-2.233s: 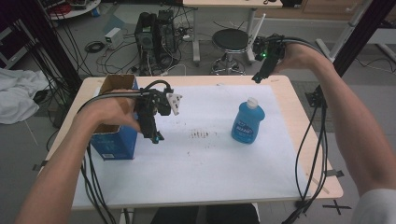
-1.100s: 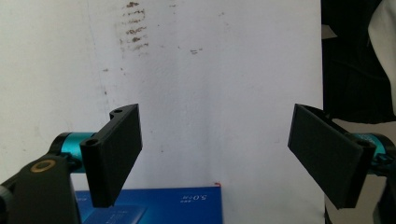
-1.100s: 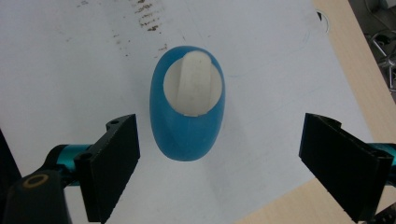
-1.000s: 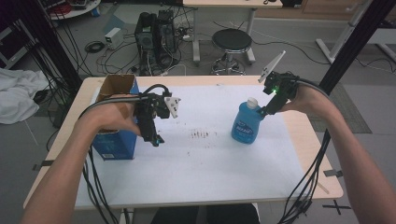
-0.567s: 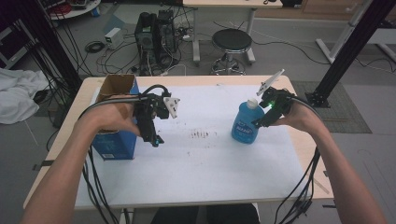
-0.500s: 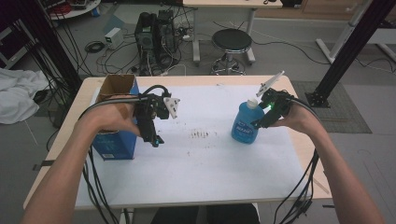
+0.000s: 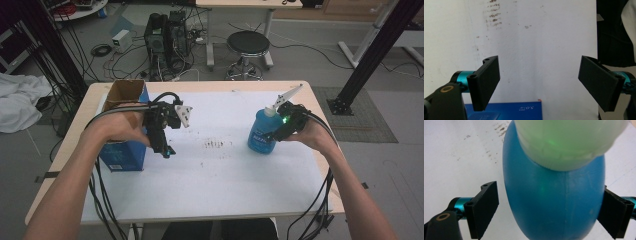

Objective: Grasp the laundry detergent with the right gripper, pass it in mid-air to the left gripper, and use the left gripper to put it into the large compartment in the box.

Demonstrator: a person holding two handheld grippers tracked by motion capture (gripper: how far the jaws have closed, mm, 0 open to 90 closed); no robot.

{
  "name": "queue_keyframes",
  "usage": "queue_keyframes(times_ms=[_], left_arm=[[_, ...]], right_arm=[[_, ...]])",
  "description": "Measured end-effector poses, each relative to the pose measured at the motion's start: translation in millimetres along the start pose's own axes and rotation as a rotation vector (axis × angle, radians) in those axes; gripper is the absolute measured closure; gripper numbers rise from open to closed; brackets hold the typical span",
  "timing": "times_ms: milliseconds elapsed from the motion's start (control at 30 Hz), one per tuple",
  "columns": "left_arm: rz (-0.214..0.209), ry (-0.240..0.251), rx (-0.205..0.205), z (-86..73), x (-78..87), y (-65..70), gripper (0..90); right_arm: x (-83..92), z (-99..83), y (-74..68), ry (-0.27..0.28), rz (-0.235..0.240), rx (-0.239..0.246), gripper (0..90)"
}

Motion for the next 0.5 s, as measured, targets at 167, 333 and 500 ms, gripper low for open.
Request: queue_keyframes(times_ms=[167,333,500], left_arm=[[0.000,0.014,0.005,0.2,-1.1,0.1,17.7],[-0.004,0.020,0.007,-0.3,-2.7,0.2,17.6],[-0.006,-0.001,-0.010,-1.1,-2.0,-0.8,17.6]], right_arm=[[-3.9,-2.8,-1.0,0.017,0.000,-0.001,11.6],[-6.8,-4.7,-0.9,0.025,-0.001,-0.018,11.6],[-6.8,-4.3,-2.5,0.025,-0.006,-0.047,11.7]])
Point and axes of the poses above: each handheld gripper's, and its own axes: x roughly backward along the jaws, z roughly out of its top, y roughly to its right, the point moved 3 cm from there along -x, roughly forward along the jaws, and after that the axes turned 11 degrees about -x, right-handed, at the moved point
